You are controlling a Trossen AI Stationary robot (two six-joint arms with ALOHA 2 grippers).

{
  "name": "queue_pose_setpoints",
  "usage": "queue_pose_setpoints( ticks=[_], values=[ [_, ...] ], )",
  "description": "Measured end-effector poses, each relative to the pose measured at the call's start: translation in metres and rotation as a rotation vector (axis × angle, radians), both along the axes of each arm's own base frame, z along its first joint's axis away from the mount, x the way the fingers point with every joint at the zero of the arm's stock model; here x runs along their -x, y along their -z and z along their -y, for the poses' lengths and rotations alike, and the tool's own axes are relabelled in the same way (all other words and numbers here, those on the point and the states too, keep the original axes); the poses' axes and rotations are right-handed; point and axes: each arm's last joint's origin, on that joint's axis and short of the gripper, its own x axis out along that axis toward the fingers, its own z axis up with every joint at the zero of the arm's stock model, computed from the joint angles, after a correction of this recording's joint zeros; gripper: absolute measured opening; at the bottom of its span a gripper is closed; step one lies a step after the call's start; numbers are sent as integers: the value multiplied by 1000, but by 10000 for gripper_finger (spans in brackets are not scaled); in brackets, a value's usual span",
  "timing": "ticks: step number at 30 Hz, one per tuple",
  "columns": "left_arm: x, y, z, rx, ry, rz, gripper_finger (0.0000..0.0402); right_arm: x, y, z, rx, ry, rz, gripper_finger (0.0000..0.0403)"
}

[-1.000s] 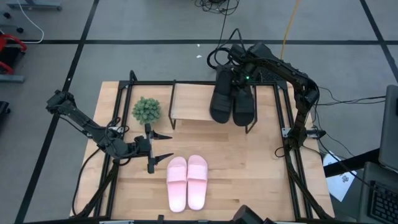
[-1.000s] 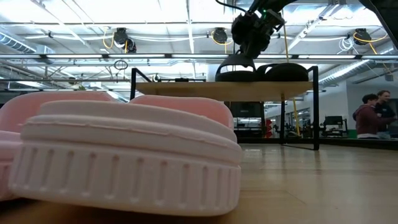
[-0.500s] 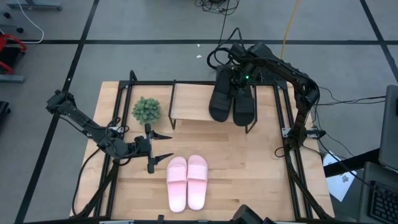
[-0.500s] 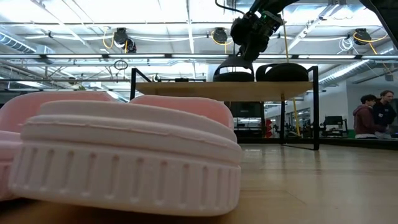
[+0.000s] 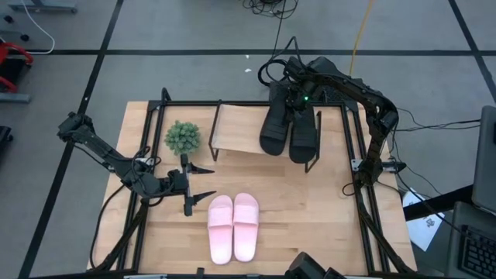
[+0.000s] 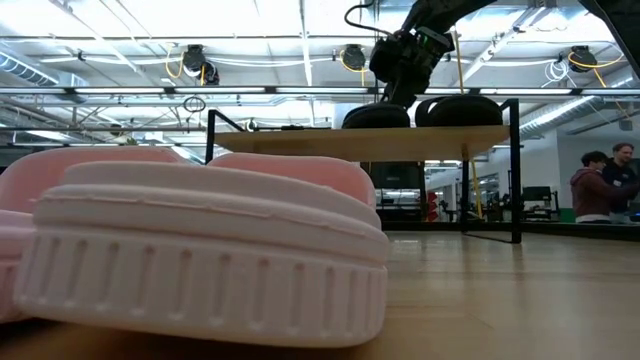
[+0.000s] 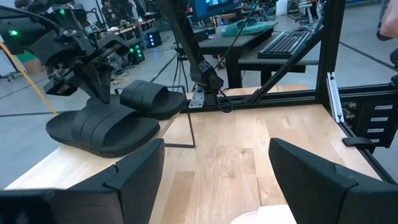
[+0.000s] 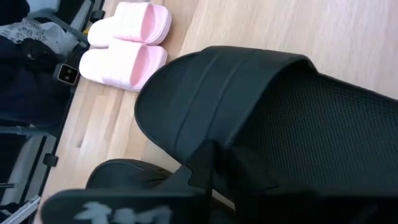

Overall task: Pick and place slides into the shelf
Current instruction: Put the black slipper on the shelf, then adjust the black slipper on the shelf

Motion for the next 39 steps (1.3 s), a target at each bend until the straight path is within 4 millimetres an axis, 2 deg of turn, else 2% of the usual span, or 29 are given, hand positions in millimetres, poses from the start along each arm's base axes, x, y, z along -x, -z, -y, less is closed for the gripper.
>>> queue_pose_setpoints(
  ticks=[22, 33, 39],
  values=[
    [0, 1, 0, -10, 0, -6, 294, -3, 0, 2, 17, 59, -29, 142],
    [0, 0, 0, -10, -1, -5, 294, 1, -17, -12, 88, 58, -20, 166],
    [0, 0, 0, -8, -1, -4, 294, 0, -20, -11, 93, 85, -3, 170]
  ],
)
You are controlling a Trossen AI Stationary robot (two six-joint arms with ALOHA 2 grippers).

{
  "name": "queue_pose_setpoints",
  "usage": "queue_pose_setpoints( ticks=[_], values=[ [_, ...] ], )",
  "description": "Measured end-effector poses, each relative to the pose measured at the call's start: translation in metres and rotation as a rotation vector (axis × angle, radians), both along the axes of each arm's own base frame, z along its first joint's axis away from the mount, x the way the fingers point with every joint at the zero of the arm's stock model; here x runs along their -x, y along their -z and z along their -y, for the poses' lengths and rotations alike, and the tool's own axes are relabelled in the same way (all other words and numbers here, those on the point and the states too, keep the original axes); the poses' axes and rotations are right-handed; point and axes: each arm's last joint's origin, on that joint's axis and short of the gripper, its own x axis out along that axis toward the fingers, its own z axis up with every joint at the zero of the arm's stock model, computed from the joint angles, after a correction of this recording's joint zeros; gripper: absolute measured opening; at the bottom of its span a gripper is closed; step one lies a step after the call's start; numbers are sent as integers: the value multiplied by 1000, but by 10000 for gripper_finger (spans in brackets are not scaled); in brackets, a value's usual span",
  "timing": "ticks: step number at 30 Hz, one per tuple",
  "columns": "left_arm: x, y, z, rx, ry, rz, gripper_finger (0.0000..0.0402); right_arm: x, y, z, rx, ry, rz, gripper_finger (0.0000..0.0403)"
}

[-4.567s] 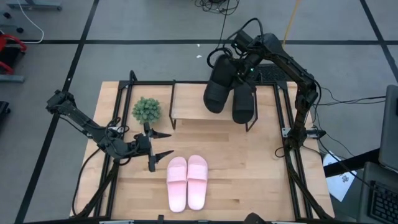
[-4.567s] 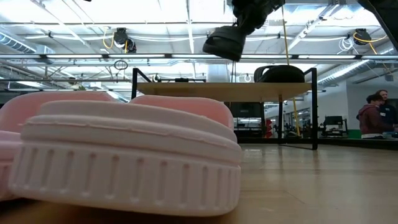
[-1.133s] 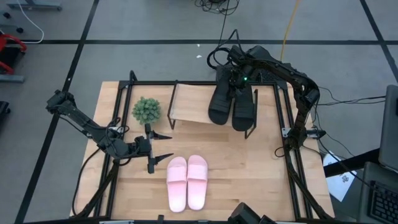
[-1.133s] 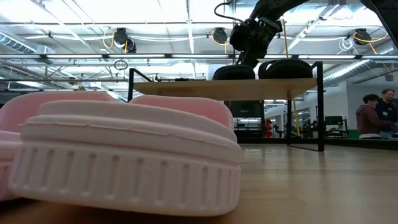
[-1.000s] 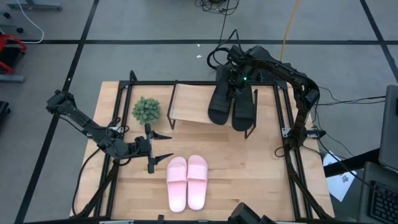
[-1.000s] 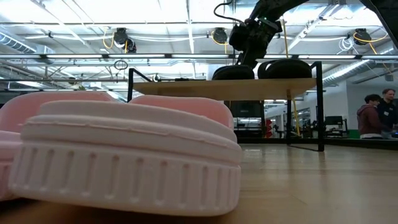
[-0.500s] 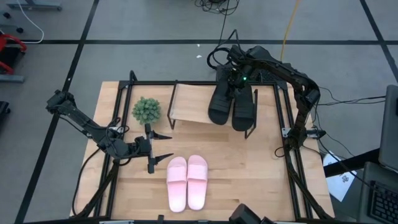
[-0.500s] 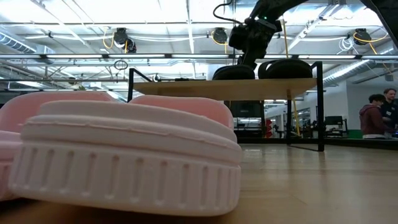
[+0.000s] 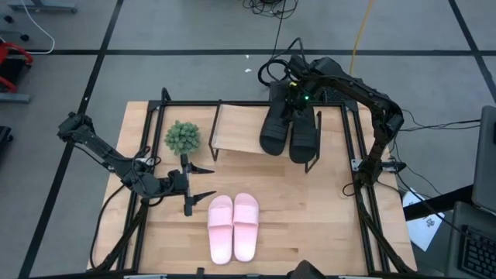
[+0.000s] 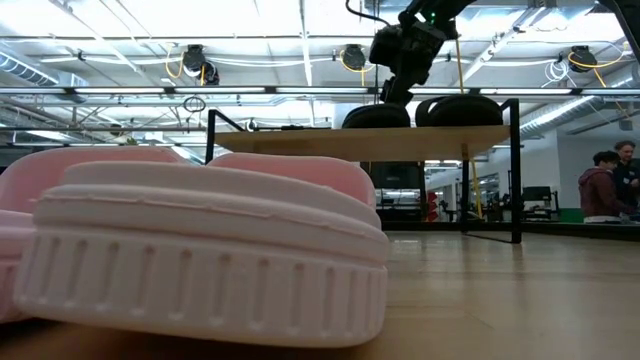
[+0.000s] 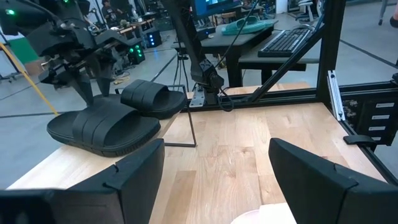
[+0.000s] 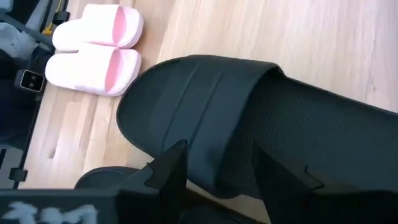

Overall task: Pick and place slides into the shelf
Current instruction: Adjust the black slipper on the shelf

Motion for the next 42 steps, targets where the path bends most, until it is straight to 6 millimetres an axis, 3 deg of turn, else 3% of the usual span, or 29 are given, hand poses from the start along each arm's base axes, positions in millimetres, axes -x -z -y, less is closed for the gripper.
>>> queue_pose_setpoints(
  ticks=[10, 18, 24, 29, 36, 42],
  values=[
    [0, 0, 0, -2, 0, -1, 294, 3, -16, 4, 225, 97, -1, 170],
    [0, 0, 0, -2, 0, -1, 294, 15, -54, -23, 297, 108, 126, 169],
    [0, -1, 0, -39, 3, 3, 294, 16, -85, -78, 273, 72, 224, 169],
    [0, 0, -1, -80, -45, -4, 294, 1, -91, -139, 408, 26, 189, 169],
    [11, -4, -13, -154, -218, -27, 294, -10, -72, -224, 689, 77, 15, 169],
    [40, -28, -36, -42, -328, 75, 294, -10, -29, -275, 740, 126, -35, 169]
  ],
)
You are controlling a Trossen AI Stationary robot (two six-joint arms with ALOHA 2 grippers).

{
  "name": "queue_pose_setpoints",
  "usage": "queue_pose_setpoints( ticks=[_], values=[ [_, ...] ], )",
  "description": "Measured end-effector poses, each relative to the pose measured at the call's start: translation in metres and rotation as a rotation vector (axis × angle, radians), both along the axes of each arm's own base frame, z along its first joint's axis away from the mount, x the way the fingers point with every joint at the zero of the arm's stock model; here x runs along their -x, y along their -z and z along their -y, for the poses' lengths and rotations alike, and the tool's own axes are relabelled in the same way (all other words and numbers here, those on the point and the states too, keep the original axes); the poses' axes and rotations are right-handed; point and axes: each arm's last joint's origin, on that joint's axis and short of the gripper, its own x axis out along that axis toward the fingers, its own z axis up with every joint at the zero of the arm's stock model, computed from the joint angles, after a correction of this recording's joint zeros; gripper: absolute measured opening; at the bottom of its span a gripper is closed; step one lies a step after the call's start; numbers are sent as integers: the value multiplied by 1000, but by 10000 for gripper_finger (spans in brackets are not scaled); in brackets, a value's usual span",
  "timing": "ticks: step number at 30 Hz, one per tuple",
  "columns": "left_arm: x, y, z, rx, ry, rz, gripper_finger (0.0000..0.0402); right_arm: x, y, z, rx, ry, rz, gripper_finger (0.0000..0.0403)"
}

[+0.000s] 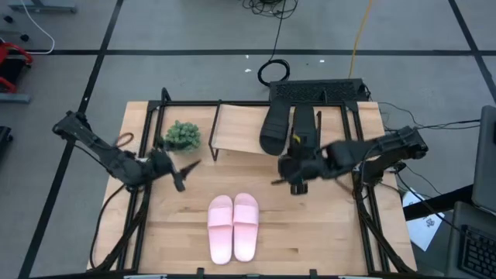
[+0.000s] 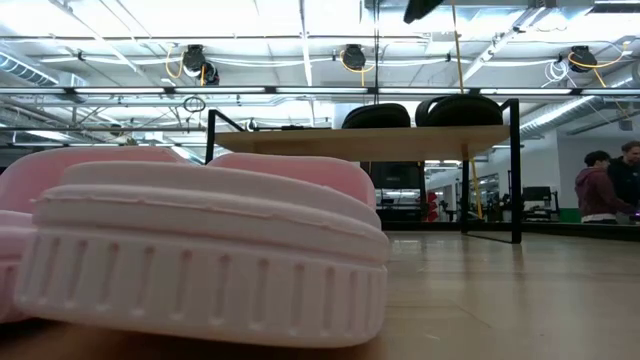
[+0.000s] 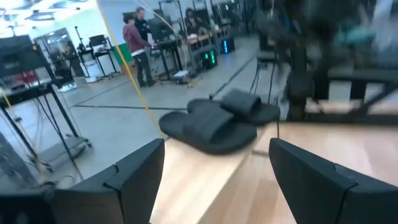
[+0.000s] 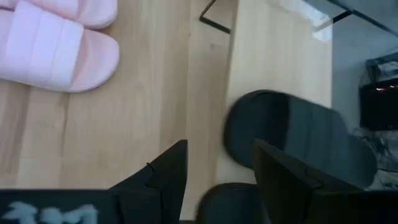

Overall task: Pick and place slides into the shelf
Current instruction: Adjust the black slipper on the shelf

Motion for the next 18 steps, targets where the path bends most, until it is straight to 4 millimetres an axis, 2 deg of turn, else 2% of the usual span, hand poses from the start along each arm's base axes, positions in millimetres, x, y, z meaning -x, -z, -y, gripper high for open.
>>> queue_pose_setpoints(
  ticks=[4, 8, 12, 18],
  values=[
    [19, -14, -13, 78, -3, 94, 294, 1, 30, -19, 72, 19, 15, 169],
    [31, -19, -22, 111, -11, 126, 294, 0, 41, -26, 143, 60, 83, 169],
    [35, -17, -25, 117, -28, 114, 294, -3, 40, -27, 222, 96, 154, 169],
    [36, -15, -26, 95, -70, 96, 294, -21, 31, -21, 242, 127, 299, 169]
  ],
)
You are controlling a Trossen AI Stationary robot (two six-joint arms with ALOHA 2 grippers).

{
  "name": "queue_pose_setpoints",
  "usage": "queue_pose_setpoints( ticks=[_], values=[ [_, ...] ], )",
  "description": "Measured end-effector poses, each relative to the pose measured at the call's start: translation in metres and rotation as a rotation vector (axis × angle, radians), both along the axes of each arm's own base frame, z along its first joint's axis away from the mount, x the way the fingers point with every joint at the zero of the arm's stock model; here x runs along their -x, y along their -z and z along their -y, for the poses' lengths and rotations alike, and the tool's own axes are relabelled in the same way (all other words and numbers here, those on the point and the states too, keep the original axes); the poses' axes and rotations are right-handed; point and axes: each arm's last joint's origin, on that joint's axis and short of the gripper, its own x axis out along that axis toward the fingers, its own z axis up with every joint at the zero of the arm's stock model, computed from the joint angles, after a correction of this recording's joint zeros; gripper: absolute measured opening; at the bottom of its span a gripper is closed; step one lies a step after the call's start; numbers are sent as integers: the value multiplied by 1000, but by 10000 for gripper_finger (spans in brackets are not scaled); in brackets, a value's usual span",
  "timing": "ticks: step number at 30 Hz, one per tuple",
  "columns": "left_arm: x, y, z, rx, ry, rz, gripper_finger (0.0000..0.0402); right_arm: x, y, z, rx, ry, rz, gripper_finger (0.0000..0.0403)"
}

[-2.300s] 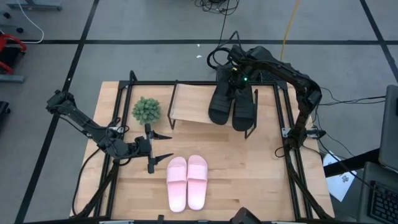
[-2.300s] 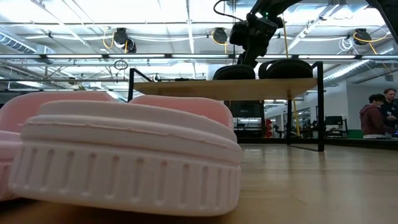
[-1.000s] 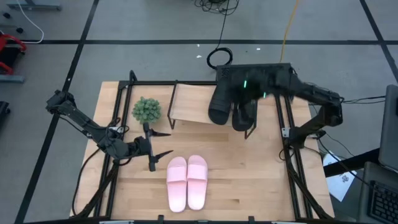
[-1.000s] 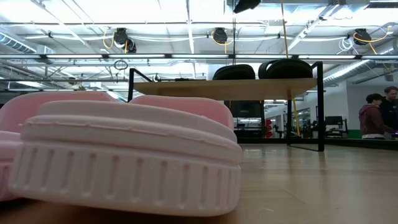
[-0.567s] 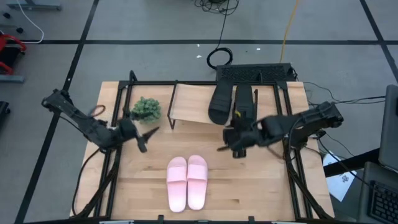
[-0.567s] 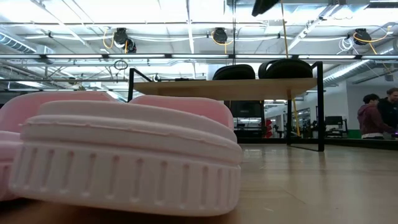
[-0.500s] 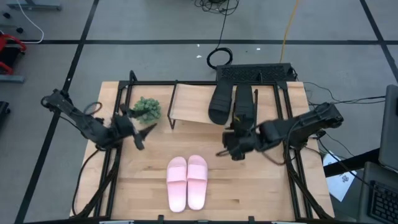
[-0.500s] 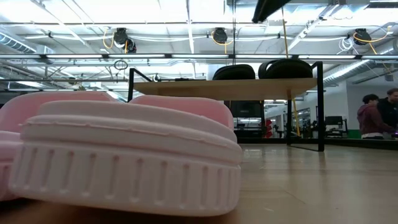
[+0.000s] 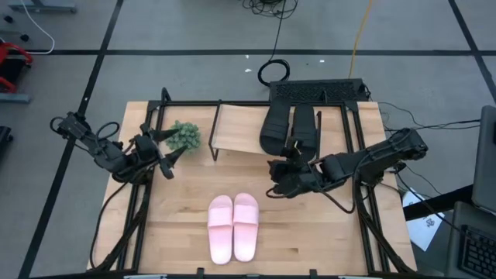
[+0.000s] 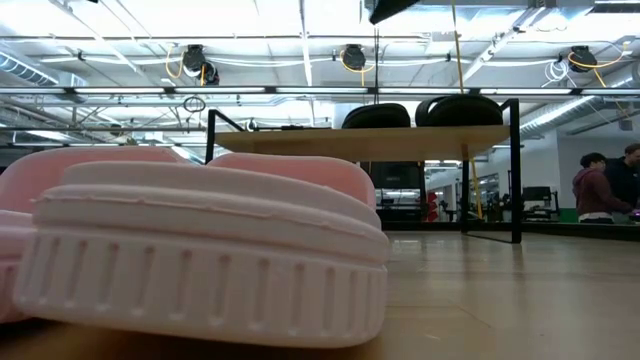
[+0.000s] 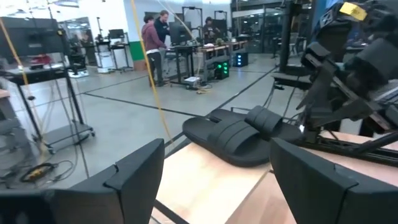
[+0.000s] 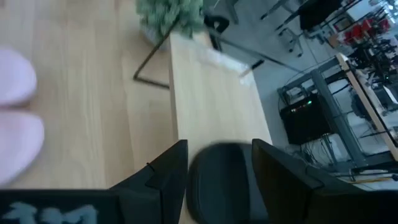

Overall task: Pick and place slides into the shelf
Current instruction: Adjust the black slipper on the shelf

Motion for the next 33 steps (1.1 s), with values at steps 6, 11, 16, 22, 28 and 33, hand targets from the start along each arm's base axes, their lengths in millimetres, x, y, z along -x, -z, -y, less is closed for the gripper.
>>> queue_pose_setpoints(
  ticks=[6, 11, 16, 22, 28, 33],
  values=[
    [1, 0, -1, -32, -46, -19, 294, -20, 22, 4, 52, 50, -39, 169],
    [1, 0, -1, -53, -54, -36, 294, -31, 41, 3, 162, 98, -97, 169],
    [1, 2, -2, -65, -54, -53, 294, -30, 43, 3, 160, 127, -83, 169],
    [1, 3, -2, -58, -54, -54, 294, -24, 43, 5, 129, 170, -80, 169],
    [1, 4, -2, -59, -54, -58, 294, -18, 46, 7, 100, 220, -80, 169],
    [1, 4, -2, -62, -54, -60, 294, -18, 47, 12, 101, 240, -90, 169]
  ],
)
